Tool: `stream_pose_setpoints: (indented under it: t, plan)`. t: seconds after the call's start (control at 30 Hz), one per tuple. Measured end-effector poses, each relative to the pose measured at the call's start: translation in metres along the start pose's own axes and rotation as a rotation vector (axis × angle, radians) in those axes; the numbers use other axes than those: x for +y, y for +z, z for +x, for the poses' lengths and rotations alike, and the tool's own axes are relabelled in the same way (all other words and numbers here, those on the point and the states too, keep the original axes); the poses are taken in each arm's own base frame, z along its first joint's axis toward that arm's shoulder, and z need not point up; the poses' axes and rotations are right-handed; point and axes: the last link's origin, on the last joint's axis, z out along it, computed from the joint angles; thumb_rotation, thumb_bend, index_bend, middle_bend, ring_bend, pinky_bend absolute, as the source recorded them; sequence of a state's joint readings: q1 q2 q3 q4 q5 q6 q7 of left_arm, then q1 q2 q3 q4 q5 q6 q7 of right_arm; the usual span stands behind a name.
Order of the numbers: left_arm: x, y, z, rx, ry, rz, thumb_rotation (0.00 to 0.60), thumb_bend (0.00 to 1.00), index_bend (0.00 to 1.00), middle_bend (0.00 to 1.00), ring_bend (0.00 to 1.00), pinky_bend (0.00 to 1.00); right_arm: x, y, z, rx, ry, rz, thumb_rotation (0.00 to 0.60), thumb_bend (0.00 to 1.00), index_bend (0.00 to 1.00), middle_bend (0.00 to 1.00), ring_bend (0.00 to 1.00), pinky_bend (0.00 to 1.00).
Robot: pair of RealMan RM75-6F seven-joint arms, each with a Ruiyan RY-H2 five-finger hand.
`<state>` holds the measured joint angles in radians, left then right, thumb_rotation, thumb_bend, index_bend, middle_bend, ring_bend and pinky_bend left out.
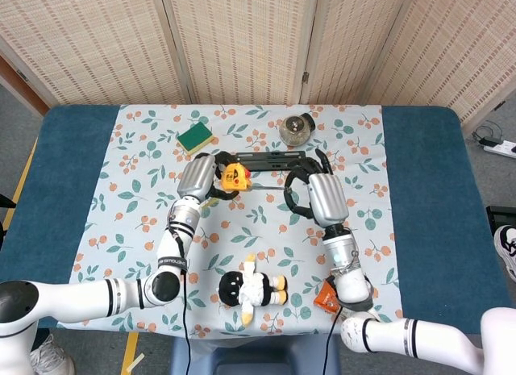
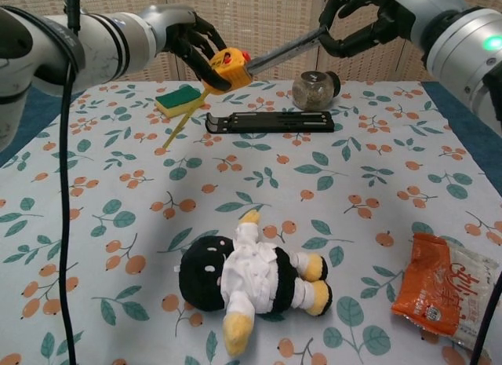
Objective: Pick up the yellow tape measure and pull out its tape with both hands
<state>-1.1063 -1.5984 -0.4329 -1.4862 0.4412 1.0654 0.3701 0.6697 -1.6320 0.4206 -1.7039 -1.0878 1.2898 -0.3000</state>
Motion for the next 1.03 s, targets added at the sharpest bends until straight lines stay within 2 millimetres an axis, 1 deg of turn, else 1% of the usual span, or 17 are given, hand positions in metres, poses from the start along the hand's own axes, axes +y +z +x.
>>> stream_pose_setpoints:
  t: [0.27,0.33,0.4,0.53,0.83,1.03]
  plan:
    - [-0.047,0.006,-0.001,-0.003,0.058,0.040,0.600,0.40,0.68,0.62,0.51,0.18,0.021,-0.009,0.045,0.042,0.014,-0.034,0.600,0.68,0.68,0.32,0.21,0.00]
    - [-0.059,0.007,-0.001,-0.002,0.072,0.049,0.600,0.40,0.68,0.62,0.50,0.18,0.029,-0.014,0.060,0.058,0.015,-0.046,0.600,0.68,0.68,0.32,0.21,0.00]
    - [-0.069,0.007,0.000,-0.001,0.082,0.057,0.600,0.40,0.68,0.62,0.50,0.17,0.034,-0.017,0.069,0.069,0.015,-0.055,0.600,0.68,0.68,0.32,0.21,0.00]
    - [-0.088,0.007,0.002,0.000,0.092,0.077,0.600,0.40,0.68,0.62,0.50,0.17,0.049,-0.027,0.094,0.102,0.030,-0.079,0.600,0.68,0.68,0.32,0.21,0.00]
    - [-0.122,0.007,0.007,0.006,0.139,0.122,0.600,0.40,0.68,0.62,0.50,0.16,0.080,-0.052,0.141,0.172,0.072,-0.130,0.600,0.68,0.68,0.32,0.21,0.00]
    - [-0.137,0.005,0.010,0.009,0.144,0.144,0.600,0.40,0.69,0.62,0.50,0.16,0.094,-0.065,0.163,0.205,0.093,-0.154,0.600,0.68,0.68,0.32,0.21,0.00]
